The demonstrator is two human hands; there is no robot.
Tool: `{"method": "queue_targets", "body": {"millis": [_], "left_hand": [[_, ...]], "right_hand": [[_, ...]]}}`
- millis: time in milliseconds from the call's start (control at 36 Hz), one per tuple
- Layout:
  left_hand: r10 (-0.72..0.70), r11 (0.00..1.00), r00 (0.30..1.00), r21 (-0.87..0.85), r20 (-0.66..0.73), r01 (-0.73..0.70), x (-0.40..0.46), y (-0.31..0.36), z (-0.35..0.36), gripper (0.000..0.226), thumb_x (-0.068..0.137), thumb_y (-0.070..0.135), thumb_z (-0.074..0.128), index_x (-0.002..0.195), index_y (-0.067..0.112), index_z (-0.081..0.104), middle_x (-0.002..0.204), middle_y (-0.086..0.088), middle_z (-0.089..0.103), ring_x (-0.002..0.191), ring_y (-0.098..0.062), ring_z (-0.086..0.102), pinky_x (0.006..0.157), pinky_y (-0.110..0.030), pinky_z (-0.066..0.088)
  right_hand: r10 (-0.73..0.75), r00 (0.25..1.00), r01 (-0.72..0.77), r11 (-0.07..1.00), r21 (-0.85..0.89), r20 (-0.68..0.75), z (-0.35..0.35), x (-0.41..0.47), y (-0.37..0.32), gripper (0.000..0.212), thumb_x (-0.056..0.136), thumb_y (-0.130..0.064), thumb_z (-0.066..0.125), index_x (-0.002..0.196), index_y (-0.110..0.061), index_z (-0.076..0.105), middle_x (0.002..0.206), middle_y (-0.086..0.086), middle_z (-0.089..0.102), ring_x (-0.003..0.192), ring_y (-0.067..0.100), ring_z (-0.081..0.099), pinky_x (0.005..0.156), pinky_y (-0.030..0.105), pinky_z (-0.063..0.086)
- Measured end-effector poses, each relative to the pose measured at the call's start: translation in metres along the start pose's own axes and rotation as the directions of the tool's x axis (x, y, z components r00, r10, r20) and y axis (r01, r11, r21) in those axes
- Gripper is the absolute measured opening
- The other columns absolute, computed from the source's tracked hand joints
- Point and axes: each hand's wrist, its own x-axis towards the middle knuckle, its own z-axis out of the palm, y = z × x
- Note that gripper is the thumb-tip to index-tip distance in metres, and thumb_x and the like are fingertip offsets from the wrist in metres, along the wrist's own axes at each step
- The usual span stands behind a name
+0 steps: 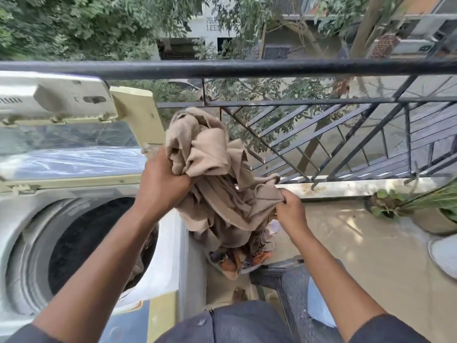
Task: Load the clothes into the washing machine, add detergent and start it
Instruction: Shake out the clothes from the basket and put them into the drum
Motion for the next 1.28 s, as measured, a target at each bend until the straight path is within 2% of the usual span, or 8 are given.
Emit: {"method": "queue_targets", "body": {"millis": [194, 417, 556, 667, 917, 1028, 1111, 1278], "left_hand": [[-0.018, 0.999, 0.985, -0.044, 0.170, 0.026, -0.021, -0.018, 0.037, 0.072, 0.086, 0.021, 0.078, 0.143, 0.029, 0.035, 0.122, 0.007, 0.064, 0.110, -0.023, 0.067, 0.084, -0.037, 0.053], [0.088, 0.972, 0.959, -0.235, 0.269, -0.023, -0.036, -0.018, 0.072, 0.153, 0.051, 0.072, 0.096, 0.163, 0.032, 0.000, 0.164, 0.002, 0.032, 0.153, -0.015, 0.036, 0.125, -0.046, 0.036], [0.066, 0.955, 0.993, -0.295, 0.102, -0.033, -0.035, -0.005, 0.068, 0.076, 0.058, 0.059, 0.081, 0.126, 0.029, 0.065, 0.110, 0.010, 0.072, 0.101, 0.005, 0.067, 0.078, -0.020, 0.053], [0.044, 0.975, 0.995, -0.220, 0.084, -0.025, -0.032, -0.010, 0.055, 0.063, 0.077, 0.037, 0.089, 0.131, 0.045, 0.059, 0.103, 0.033, 0.071, 0.097, 0.009, 0.066, 0.083, -0.035, 0.059], [0.047, 0.950, 0.998, -0.307, -0.047, -0.059, -0.021, -0.010, 0.038, 0.050, 0.087, 0.023, 0.080, 0.132, 0.038, 0.064, 0.106, 0.013, 0.077, 0.099, -0.009, 0.072, 0.084, -0.047, 0.061], [0.073, 0.911, 0.994, -0.401, -0.076, -0.098, -0.021, 0.003, 0.027, 0.042, 0.085, 0.021, 0.082, 0.124, 0.029, 0.070, 0.108, 0.007, 0.077, 0.104, -0.013, 0.072, 0.087, -0.049, 0.061], [0.123, 0.857, 0.987, -0.490, -0.099, -0.156, -0.022, 0.015, 0.019, 0.032, 0.083, 0.010, 0.080, 0.112, 0.021, 0.073, 0.101, 0.006, 0.078, 0.092, -0.006, 0.069, 0.080, -0.042, 0.060], [0.131, 0.755, 0.976, -0.620, -0.176, -0.214, -0.022, 0.034, 0.001, 0.024, 0.079, 0.004, 0.073, 0.098, 0.019, 0.073, 0.090, 0.011, 0.077, 0.088, -0.008, 0.068, 0.078, -0.027, 0.059]], "right_hand": [[-0.224, 0.966, 0.237, 0.967, 0.093, -0.127, -0.030, -0.037, -0.080, 0.028, 0.088, -0.006, 0.048, 0.084, -0.026, 0.067, 0.075, -0.007, 0.068, 0.071, 0.011, 0.056, 0.065, 0.035, 0.046], [-0.433, 0.895, 0.446, 0.866, 0.226, -0.106, -0.024, -0.084, -0.152, 0.034, 0.100, -0.048, 0.057, 0.096, -0.018, 0.072, 0.084, 0.003, 0.073, 0.085, 0.034, 0.068, 0.074, 0.057, 0.056], [-0.551, 0.834, 0.540, 0.823, 0.178, 0.016, -0.014, -0.097, -0.165, 0.019, 0.098, -0.019, 0.059, 0.112, -0.023, 0.072, 0.100, -0.008, 0.075, 0.095, 0.014, 0.071, 0.083, 0.047, 0.058], [-0.551, 0.824, 0.494, 0.812, 0.311, 0.128, -0.025, -0.090, -0.162, 0.035, 0.092, -0.002, 0.064, 0.120, -0.021, 0.069, 0.112, -0.004, 0.075, 0.108, 0.015, 0.071, 0.095, 0.044, 0.058], [-0.368, 0.927, 0.354, 0.922, 0.154, 0.071, -0.023, -0.076, -0.093, 0.058, 0.086, 0.008, 0.058, 0.111, -0.043, 0.066, 0.108, -0.013, 0.073, 0.094, 0.007, 0.071, 0.085, 0.027, 0.058], [-0.070, 0.985, 0.095, 0.982, -0.161, 0.158, -0.002, -0.054, -0.038, 0.047, 0.081, -0.012, 0.072, 0.115, -0.042, 0.061, 0.109, -0.012, 0.070, 0.098, 0.017, 0.069, 0.085, 0.036, 0.056], [0.160, 0.917, 0.009, 0.908, -0.420, 0.365, 0.022, -0.034, 0.002, 0.100, 0.059, -0.042, 0.082, 0.148, -0.035, 0.037, 0.130, 0.001, 0.061, 0.118, 0.028, 0.063, 0.093, 0.040, 0.056], [0.174, 0.942, -0.095, 0.958, -0.270, 0.287, 0.070, 0.018, 0.087, 0.123, 0.039, -0.061, 0.087, 0.151, -0.033, 0.043, 0.138, 0.001, 0.064, 0.130, 0.022, 0.059, 0.108, 0.044, 0.050]]}}
